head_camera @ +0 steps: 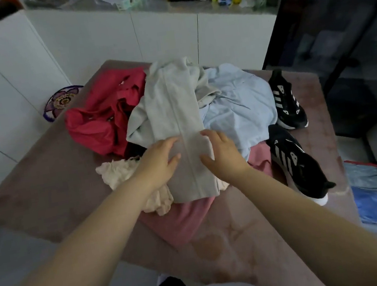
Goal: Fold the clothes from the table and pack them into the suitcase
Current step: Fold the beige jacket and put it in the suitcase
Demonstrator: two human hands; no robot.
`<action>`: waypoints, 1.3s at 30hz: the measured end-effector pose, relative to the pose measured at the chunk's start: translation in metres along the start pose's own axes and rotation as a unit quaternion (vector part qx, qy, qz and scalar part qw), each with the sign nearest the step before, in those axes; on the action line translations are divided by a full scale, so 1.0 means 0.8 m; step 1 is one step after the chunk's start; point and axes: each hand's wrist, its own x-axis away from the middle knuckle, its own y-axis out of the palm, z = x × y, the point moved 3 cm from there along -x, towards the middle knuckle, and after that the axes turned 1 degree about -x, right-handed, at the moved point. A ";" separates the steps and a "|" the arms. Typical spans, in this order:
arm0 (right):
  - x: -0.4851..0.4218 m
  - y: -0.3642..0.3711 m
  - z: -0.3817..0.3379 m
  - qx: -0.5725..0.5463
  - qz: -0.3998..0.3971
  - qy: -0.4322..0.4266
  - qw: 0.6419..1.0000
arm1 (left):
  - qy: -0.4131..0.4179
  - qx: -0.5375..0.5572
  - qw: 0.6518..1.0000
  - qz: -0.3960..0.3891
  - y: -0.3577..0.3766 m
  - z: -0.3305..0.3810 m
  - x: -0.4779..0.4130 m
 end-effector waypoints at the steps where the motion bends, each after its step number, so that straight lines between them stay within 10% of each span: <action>1: -0.016 0.002 -0.007 0.006 0.021 0.014 1.000 | 0.011 -0.009 1.000 -0.001 -0.012 -0.009 -0.015; 8: -0.098 0.034 -0.035 -0.032 0.092 0.188 0.977 | 0.063 -0.052 0.996 -0.028 -0.075 -0.065 -0.100; 14: -0.085 0.071 -0.124 0.009 0.151 -0.034 0.988 | 0.005 0.077 0.997 0.017 -0.116 -0.071 -0.167; 26: -0.059 0.132 -0.158 0.084 -0.038 -0.265 0.960 | -0.040 0.030 0.991 0.124 -0.138 -0.118 -0.182; 34: -0.171 0.015 -0.088 -0.001 0.217 0.070 0.974 | -0.110 0.108 0.970 0.185 -0.163 -0.193 -0.159; 39: -0.215 0.008 -0.044 0.128 0.064 0.211 0.967 | -0.166 0.164 0.948 0.217 -0.193 -0.257 -0.119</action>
